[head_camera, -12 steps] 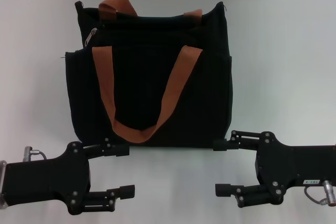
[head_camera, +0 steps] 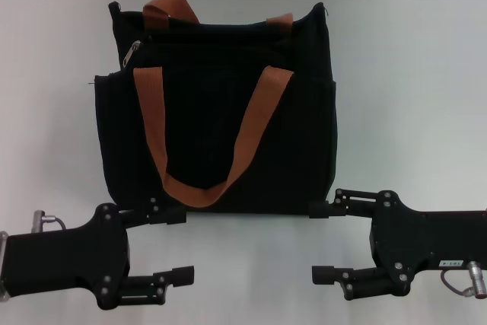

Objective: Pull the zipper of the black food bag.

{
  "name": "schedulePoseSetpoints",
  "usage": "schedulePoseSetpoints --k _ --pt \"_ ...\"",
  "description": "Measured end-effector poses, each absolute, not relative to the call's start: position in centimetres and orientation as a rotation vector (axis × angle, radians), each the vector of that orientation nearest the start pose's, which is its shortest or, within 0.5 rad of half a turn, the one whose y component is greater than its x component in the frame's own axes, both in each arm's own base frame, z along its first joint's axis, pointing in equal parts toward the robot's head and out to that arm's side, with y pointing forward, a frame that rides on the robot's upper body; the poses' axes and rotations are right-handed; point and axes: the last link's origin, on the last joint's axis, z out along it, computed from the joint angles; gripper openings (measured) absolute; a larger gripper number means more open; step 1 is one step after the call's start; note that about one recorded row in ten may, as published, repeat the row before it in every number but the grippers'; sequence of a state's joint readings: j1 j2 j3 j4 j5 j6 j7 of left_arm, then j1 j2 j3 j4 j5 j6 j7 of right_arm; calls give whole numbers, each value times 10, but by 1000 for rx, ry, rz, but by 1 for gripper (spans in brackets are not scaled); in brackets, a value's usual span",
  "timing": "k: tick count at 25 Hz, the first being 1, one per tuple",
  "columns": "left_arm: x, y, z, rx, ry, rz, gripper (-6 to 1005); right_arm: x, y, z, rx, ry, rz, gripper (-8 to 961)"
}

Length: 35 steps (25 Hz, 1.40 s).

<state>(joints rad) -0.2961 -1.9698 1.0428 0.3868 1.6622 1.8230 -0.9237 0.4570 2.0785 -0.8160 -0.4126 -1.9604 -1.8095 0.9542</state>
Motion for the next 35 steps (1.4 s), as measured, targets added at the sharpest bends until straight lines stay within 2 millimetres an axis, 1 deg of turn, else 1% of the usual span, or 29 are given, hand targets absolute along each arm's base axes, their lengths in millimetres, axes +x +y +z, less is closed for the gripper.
schedulePoseSetpoints --k 3,4,5,6,8,10,11,12,13,14,15,17,18,19,20,23,26,29,30,31,34,35 --pt "-298 217 -7 -2806 -333 -1085 785 263 246 -42 -2981 280 1001 804" --pt "-291 220 -3 -2727 -263 -1153 784 263 247 -42 -2978 280 1001 804" --pt "-291 220 -3 -2727 -263 -1153 784 263 247 -42 -2978 280 1001 804" --pt "-288 221 -1 -2682 -222 -1194 784 264 247 -42 -2975 281 1001 804" --pt "-282 223 8 -2553 -141 -1280 784 264 247 -42 -2973 282 1002 804" --pt "-278 227 20 -2354 -104 -1353 784 264 247 -41 -2971 285 1002 804" --pt "-278 228 24 -2307 -103 -1366 784 264 246 -41 -2970 287 1002 804" --pt "-280 231 31 -2190 -121 -1393 784 264 246 -41 -2970 287 1002 804" --pt "-280 231 31 -2190 -121 -1393 784 265 246 -41 -2969 289 1003 804" --pt "-285 235 41 -2024 -167 -1426 784 265 246 -41 -2968 290 1004 804" --pt "-288 237 45 -1960 -190 -1428 784 265 245 -41 -2967 291 1006 804" --pt "-297 243 52 -1859 -239 -1396 784 265 245 -41 -2968 290 1008 804" --pt "-297 243 52 -1859 -239 -1396 785 265 245 -41 -2968 290 1009 804" --pt "-304 248 55 -1821 -275 -1350 785 265 245 -41 -2969 291 1010 804" --pt "-315 257 58 -1811 -330 -1261 785 265 245 -41 -2969 291 1010 804" --pt "-331 268 61 -1832 -403 -1137 785 265 244 -41 -2970 293 1011 804" --pt "-342 274 60 -1905 -442 -1029 785 265 244 -41 -2968 295 1012 805" --pt "-340 272 55 -2050 -399 -964 785 265 244 -41 -2965 300 1014 805" --pt "-340 272 55 -2050 -399 -964 785 265 244 -41 -2965 300 1014 805" --pt "-338 272 52 -2118 -364 -931 785 265 244 -41 -2964 302 1015 805" --pt "-338 272 52 -2118 -364 -931 784 266 243 -40 -2960 309 1017 805" --pt "-332 278 46 -2205 -316 -890 784 266 243 -40 -2960 309 1017 805"
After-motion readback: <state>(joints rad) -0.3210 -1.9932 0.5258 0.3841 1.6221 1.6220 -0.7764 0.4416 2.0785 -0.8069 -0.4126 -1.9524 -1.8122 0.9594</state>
